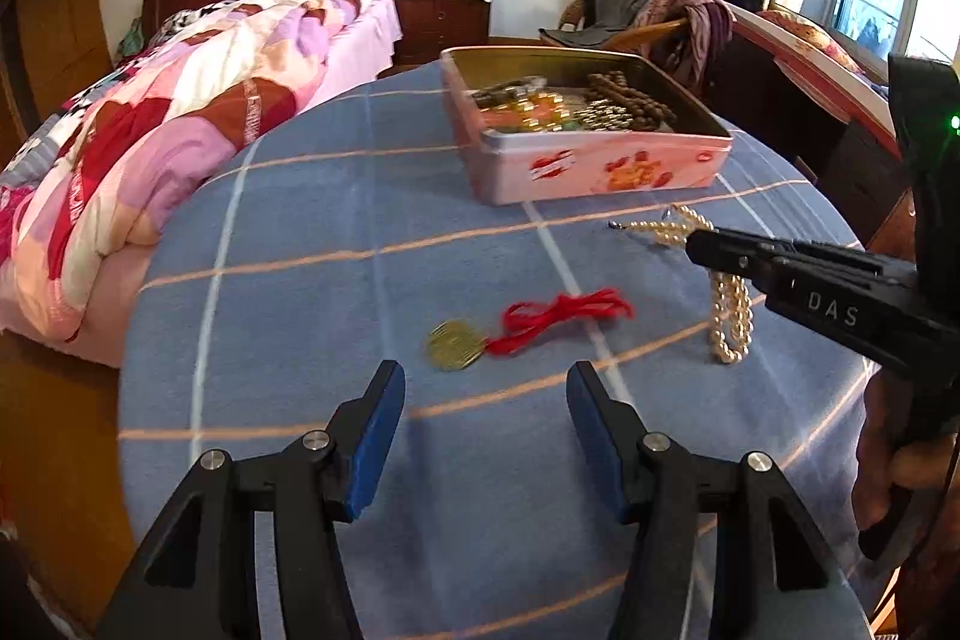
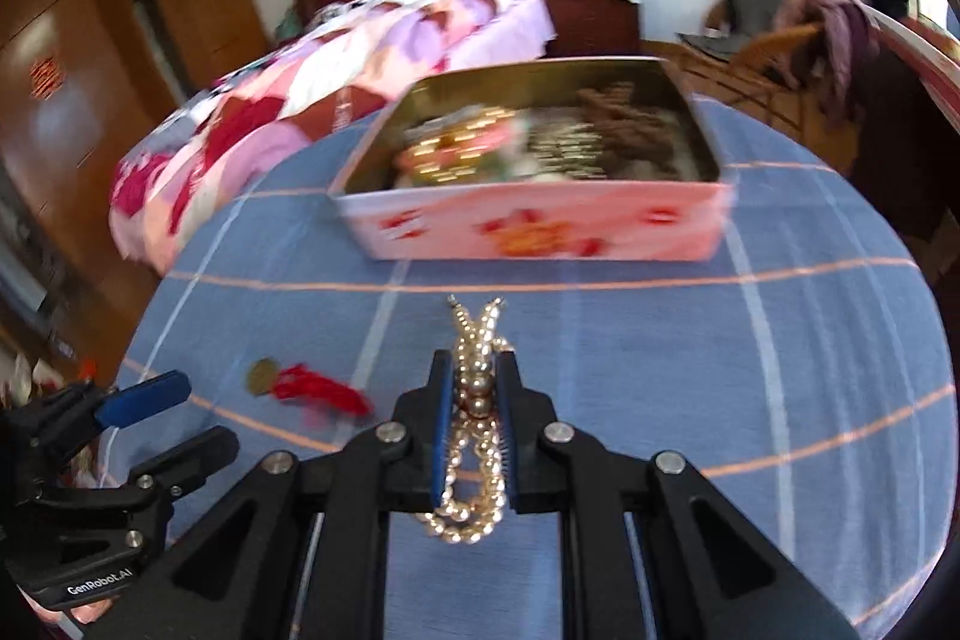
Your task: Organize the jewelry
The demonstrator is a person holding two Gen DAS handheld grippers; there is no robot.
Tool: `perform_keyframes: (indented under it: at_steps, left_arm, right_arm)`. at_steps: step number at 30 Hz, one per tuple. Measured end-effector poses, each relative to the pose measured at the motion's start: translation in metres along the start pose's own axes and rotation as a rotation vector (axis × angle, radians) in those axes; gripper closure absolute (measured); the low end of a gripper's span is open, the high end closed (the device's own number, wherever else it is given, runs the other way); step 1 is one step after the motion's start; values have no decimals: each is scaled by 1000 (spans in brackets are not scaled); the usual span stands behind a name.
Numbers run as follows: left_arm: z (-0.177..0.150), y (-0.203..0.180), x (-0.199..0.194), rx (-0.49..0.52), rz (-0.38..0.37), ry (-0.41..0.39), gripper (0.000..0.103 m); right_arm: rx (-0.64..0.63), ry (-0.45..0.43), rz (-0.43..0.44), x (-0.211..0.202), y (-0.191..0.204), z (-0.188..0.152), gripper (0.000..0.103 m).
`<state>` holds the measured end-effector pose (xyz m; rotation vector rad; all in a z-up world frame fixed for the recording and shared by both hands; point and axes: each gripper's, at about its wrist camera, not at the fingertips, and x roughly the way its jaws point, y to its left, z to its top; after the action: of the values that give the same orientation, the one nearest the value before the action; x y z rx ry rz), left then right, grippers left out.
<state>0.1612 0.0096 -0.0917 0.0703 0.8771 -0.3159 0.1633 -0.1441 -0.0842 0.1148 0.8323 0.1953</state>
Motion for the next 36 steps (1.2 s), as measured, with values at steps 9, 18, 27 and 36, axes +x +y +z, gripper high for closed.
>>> perform_keyframes:
  at_steps: [9,18,27,36]
  left_arm:
    - [25,-35,43,86,83,67,46]
    - [24,-35,43,80,23,52,94]
    - [26,-30,45,30,-44,53,101]
    - [26,-27,33,-18,-73,6,101]
  right_arm:
    - [86,26,1,9,-13,-2,86]
    - [87,21,8,8,-15,-5,86]
    - [77,12,-1,10,-12,-5,86]
    - [92,4,10,9,-15,-4,86]
